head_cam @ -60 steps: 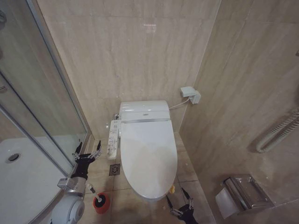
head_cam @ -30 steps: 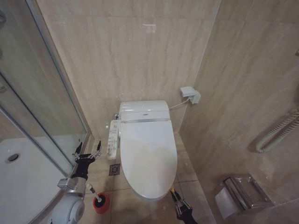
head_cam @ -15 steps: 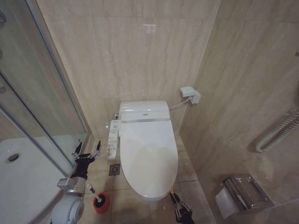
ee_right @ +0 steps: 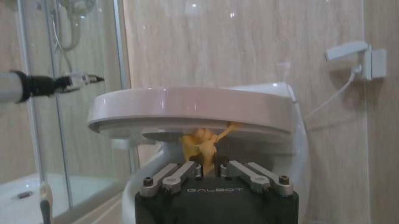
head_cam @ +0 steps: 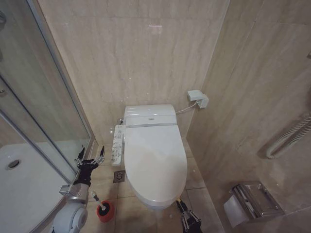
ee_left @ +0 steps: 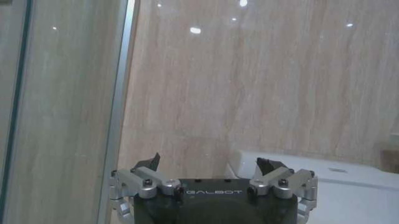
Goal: Open the toilet lid, clean the toilet bowl with a toilet brush, close the toilet lid, and flush.
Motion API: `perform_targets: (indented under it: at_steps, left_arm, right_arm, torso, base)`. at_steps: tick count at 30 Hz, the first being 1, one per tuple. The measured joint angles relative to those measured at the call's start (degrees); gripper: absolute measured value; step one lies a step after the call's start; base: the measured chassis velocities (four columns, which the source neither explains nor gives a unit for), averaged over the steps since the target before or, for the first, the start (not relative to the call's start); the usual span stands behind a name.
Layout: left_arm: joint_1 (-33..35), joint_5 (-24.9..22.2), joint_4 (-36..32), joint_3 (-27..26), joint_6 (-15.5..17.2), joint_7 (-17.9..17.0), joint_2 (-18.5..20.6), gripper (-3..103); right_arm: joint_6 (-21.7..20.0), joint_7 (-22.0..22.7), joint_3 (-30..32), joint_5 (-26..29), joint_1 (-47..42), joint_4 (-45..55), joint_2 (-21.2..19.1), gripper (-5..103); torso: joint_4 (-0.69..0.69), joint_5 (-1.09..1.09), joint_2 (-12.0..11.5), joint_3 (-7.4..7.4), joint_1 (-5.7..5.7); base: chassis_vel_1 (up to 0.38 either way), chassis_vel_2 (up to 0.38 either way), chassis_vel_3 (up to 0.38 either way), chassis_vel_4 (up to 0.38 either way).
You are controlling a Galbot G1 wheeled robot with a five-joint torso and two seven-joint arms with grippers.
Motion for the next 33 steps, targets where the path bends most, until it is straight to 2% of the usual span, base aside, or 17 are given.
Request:
perform_targets:
  at_steps: [11, 12, 15, 22, 33]
  left_arm:
    - [-0.4, -0.1, 0.1, -0.2, 0.0, -0.1, 0.1, 100]
    - [-0.5, -0.1, 0.2, -0.2, 0.0, -0.1, 0.1, 100]
    - [-0.7, -0.1, 0.2, -0.2, 0.1, -0.2, 0.0, 100]
    - [-0.9, -0.1, 0.2, -0.1, 0.2, -0.2, -0.1, 100]
    - [-0.9, -0.2, 0.4, -0.1, 0.3, -0.2, 0.2, 100]
  right_arm:
    - [-0.7, 0.0, 0.9, 2.1, -3.2, 8.0, -1.8, 14]
    - [-0.7, 0.0, 1.1, 2.5, -3.8, 8.8, -1.9, 10]
    - [-0.7, 0.2, 1.6, 3.2, -4.5, 10.5, -2.1, 10]
    - [-1.9, 2.8, 2.9, 3.8, -4.9, 16.0, -2.6, 7]
    - [-2.7, 2.7, 3.3, 4.1, -4.5, 18.5, -2.2, 6]
  torso:
    - [0.00, 0.00, 0.0, 0.00, 0.00]
    - [0.01, 0.00, 0.0, 0.00, 0.00]
    - [-0.01, 0.00, 0.0, 0.00, 0.00]
    - [0.00, 0.00, 0.0, 0.00, 0.00]
    - [0.00, 0.00, 0.0, 0.00, 0.00]
  base:
    - [0.000, 0.000, 0.000, 0.000]
    - [0.000, 0.000, 0.000, 0.000]
    - [0.000, 0.000, 0.000, 0.000]
    - [0.000, 0.000, 0.000, 0.000]
    - [0.000, 0.000, 0.000, 0.000]
